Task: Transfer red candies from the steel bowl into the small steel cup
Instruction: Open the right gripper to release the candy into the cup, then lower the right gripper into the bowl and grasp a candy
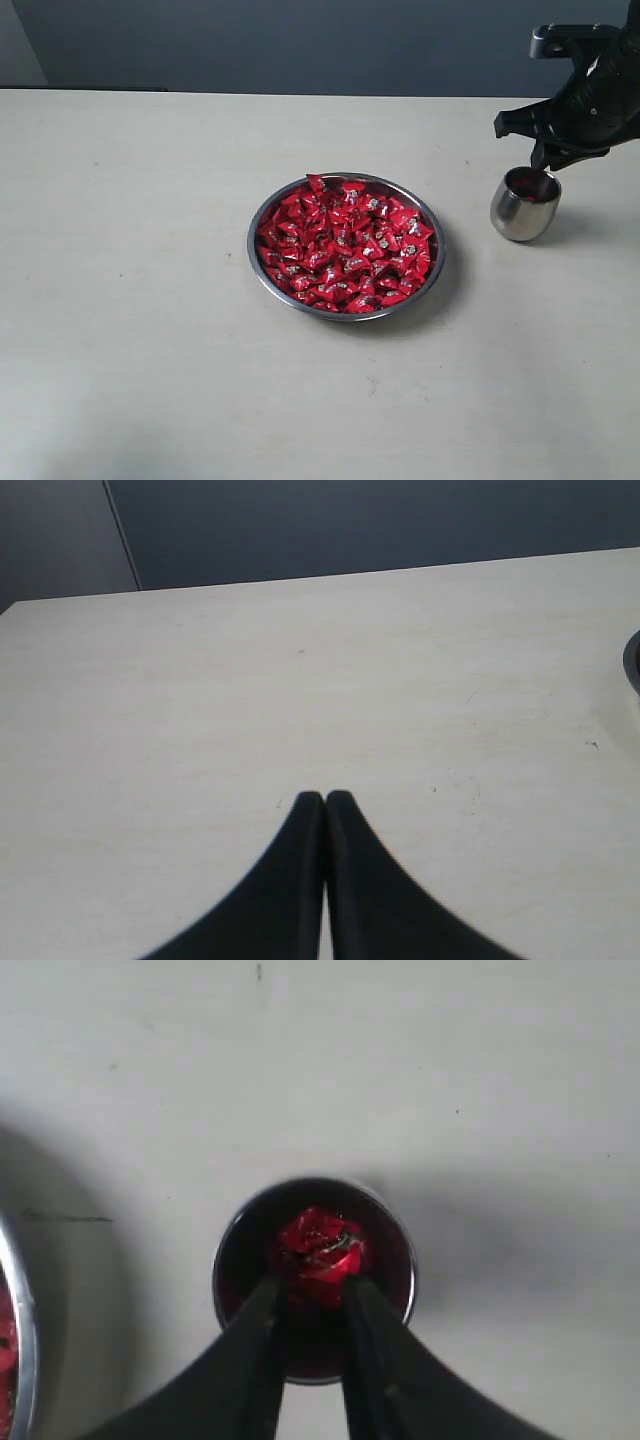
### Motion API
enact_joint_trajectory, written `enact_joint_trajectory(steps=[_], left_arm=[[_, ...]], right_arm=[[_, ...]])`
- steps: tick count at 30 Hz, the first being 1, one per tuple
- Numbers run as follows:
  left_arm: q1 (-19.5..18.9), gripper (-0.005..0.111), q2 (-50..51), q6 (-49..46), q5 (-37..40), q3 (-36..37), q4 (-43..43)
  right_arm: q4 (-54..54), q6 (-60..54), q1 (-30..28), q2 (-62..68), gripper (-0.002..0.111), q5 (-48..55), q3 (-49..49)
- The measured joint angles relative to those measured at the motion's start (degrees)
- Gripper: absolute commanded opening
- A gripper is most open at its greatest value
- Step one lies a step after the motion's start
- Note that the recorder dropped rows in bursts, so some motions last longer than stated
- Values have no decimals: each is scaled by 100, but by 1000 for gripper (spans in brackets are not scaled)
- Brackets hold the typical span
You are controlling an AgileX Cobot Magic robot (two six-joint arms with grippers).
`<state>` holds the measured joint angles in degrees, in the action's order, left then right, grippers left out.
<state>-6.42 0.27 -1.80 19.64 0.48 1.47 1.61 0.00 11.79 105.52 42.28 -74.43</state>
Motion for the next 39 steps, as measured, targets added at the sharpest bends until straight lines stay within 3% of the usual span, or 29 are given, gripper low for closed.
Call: enact_joint_trajectory(steps=[7,11,15,21,26,39], left_arm=[[0,0,0,0,0,0,0],[0,0,0,0,0,0,0],[0,0,0,0,0,0,0],[0,0,0,0,0,0,0],[0,0,0,0,0,0,0],[0,0,0,0,0,0,0]], right_arm=[[258,-88,0,0,21,21,0],[1603,-1185,93,0,21,129,0],[2463,-2320,700,0,21,23,0],[2281,-2505,1472,80,22,-654,-150],[2062,-2377,1511,634,30,-121,-950],[1474,-1987,1765,2040,30,837,-2510]])
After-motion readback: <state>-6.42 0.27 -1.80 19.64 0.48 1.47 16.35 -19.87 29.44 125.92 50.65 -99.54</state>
